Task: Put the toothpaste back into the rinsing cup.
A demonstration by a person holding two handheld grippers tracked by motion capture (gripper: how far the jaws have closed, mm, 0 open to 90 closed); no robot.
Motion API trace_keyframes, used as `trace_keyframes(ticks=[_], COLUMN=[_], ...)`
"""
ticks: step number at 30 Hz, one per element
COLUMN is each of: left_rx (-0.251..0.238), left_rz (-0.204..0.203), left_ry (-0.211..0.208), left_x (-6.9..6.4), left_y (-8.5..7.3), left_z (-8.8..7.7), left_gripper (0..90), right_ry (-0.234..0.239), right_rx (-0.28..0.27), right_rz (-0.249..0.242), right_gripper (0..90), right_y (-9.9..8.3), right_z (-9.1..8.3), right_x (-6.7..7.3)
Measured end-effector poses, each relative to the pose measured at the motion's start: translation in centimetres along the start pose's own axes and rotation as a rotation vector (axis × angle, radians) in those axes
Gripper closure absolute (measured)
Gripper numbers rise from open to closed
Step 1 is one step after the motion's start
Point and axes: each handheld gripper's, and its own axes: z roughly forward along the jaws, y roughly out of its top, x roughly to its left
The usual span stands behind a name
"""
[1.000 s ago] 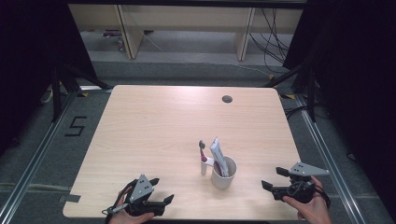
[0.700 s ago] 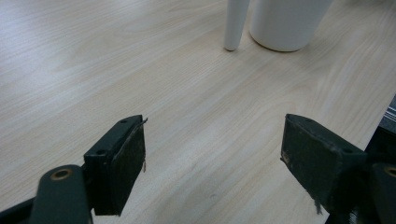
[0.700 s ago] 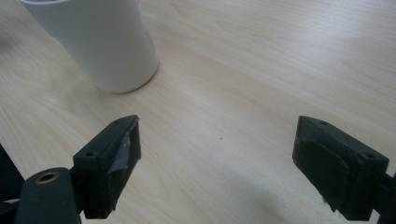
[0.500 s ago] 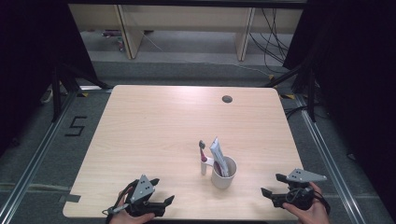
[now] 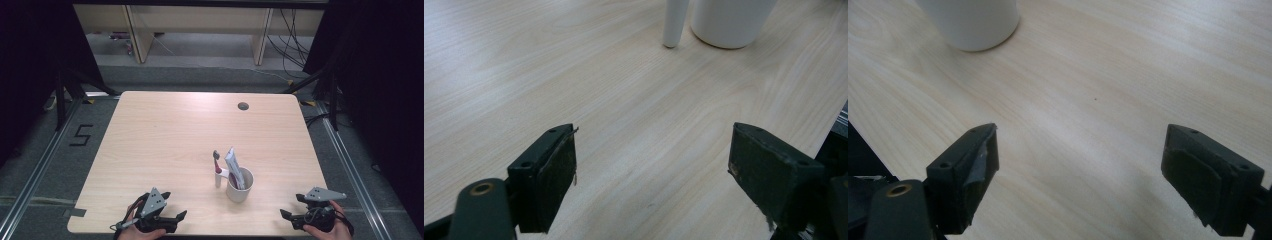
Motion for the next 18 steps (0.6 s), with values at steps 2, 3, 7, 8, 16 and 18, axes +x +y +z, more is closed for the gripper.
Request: trace_keyframes(ticks=[2,3,7,8,16,18], left_rx=[-0.020,-0.019,-0.020,-0.014,-0.012,-0.013], left_rz=[-0.023,-0.023,-0.024,-0.023,-0.021,-0.021], left_ry=[-0.009,-0.010,-0.009,-0.005,-0.004,-0.005], left_x=[-0.21,-0.21,-0.23,-0.24,-0.22,-0.22], left_y=[-0.03,-0.03,-0.03,-0.05,-0.03,-0.03], left_z=[0.18,0.19,0.20,0.21,0.21,0.20], left_gripper=[18.7,18.7,18.7,18.7,18.7,18.7], right_ry=[0.002,-0.011,-0.007,-0.014,-0.031,-0.030], right_rx=[0.007,0.013,0.017,0.024,0.060,0.071], right_rz=[0.013,0.008,-0.020,-0.008,-0.022,-0.002], right_gripper=[16.2,16.3,16.3,16.3,16.4,16.4], right_y=[-0.14,-0.18,-0.27,-0.45,-0.57,-0.53], right_z=[0.08,0.03,0.11,0.23,0.43,0.40], right_x=[0.12,0.12,-0.01,0.17,0.36,0.47])
